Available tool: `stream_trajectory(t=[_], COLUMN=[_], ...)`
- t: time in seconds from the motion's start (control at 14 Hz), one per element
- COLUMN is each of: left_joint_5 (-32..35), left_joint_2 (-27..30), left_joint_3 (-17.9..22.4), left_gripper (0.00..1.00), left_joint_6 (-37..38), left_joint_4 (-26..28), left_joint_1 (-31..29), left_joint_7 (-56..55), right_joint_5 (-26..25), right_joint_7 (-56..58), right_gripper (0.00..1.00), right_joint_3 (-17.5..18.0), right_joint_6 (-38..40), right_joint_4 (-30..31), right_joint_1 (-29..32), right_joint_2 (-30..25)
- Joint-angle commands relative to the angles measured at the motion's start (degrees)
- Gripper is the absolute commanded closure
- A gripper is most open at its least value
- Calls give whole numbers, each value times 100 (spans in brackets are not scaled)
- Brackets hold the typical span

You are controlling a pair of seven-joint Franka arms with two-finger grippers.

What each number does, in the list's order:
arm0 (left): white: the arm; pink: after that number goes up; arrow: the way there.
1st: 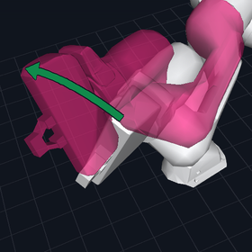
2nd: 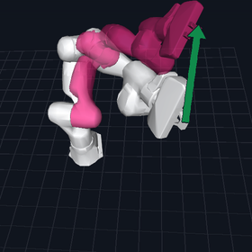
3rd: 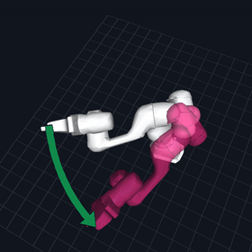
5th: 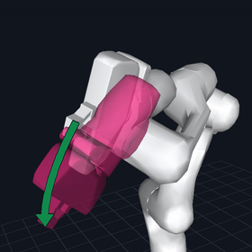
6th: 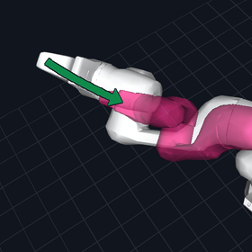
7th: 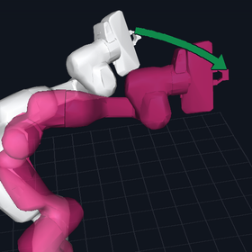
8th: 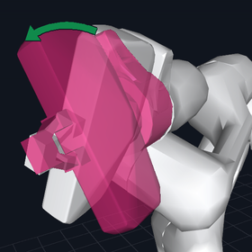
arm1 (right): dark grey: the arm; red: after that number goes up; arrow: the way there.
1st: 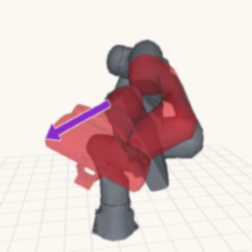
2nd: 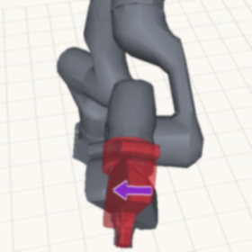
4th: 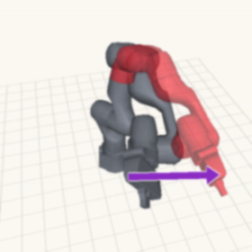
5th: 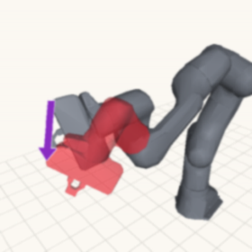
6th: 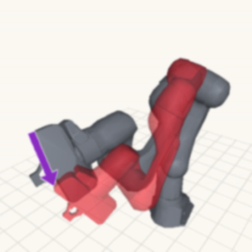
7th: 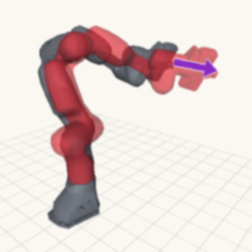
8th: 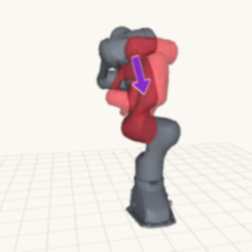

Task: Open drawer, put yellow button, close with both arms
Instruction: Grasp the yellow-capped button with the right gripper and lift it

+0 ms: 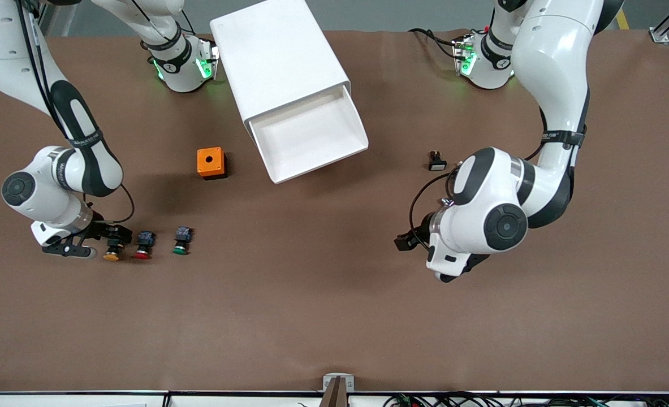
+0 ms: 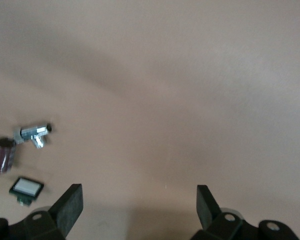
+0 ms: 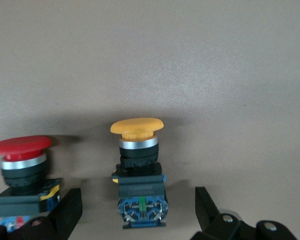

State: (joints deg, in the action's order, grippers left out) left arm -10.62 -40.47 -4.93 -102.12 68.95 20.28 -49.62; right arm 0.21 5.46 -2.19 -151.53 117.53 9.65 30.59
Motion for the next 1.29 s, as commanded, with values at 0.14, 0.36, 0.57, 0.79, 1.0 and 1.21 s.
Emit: stream_trajectory(t=[0.14, 0.36, 0.57, 0.79, 1.0, 1.21], left_joint_5=[464, 900, 1194, 1176, 1202, 1176], left_joint_2=[75, 101, 198, 259, 251, 251], left_joint_3=[71, 53, -122, -167, -158, -167], left_gripper=[0, 0, 0, 0, 0, 0], left_joint_6=[-676, -766, -722, -713, -713, -713], left_joint_4=[110, 128, 197, 207, 207, 207], left_joint_1=[328, 363, 328, 328, 293, 301], left_joint_7=[32, 23, 49, 58, 58, 58], right_joint_5=[-56, -56, -56, -56, 13, 23], right_joint_7=[60, 60, 131, 113, 60, -114], right_gripper=[0, 26, 63, 100, 100, 100], right_joint_3=[70, 70, 70, 78, 105, 131], right_joint_6=[44, 62, 71, 184, 728, 1308], right_joint_4=[-99, -90, -90, -90, -300, -494], right_joint_1=[99, 81, 81, 64, 29, -15], right_joint_2=[9, 17, 17, 0, -105, -395])
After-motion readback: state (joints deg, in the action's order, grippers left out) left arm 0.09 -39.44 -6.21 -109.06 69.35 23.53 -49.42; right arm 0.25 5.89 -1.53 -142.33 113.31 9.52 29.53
